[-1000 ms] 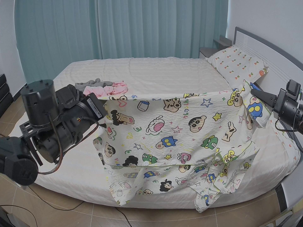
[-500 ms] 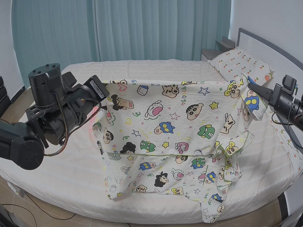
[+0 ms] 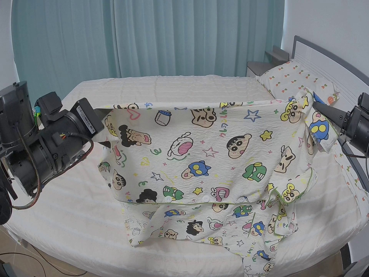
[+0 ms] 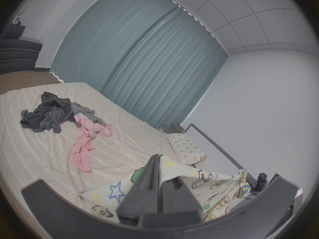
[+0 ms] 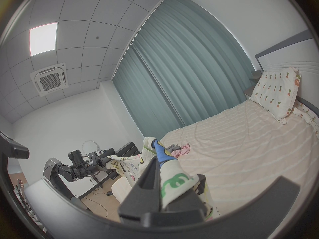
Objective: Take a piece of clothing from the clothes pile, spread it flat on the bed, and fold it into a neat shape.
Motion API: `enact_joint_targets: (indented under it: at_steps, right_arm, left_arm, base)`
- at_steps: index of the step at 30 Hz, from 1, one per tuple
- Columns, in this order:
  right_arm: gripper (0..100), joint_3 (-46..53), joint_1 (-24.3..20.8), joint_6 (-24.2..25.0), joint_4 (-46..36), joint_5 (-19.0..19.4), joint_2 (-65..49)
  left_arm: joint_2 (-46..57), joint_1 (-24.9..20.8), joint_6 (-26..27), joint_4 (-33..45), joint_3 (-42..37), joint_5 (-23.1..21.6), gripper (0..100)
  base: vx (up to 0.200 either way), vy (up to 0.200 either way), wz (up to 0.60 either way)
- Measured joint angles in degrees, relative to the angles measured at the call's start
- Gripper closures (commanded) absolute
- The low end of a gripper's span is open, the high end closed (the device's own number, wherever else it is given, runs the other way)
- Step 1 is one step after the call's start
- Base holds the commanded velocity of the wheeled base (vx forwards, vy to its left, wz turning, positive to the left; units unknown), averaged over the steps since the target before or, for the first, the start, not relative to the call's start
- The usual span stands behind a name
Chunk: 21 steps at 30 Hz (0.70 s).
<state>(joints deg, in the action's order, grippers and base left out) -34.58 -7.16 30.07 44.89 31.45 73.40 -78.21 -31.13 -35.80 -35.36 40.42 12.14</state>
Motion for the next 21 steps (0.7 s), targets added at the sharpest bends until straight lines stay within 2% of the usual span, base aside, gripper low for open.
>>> enact_joint_targets:
  at_steps: [2,21]
  right_arm:
    - [100,0.18,0.0,0.0,0.0,-0.06,-0.33]
    - [100,1.71,-0.3,-0.09,-0.02,0.34,-4.99]
  left_arm:
    - [0.51,-0.54,-0.02,0.0,-0.62,-0.05,100]
    - [4.96,-3.51,-0.16,-0.02,-1.97,0.5,100]
  base:
    - [0.0,0.0,0.0]
    - [-0.2,0.0,0.0]
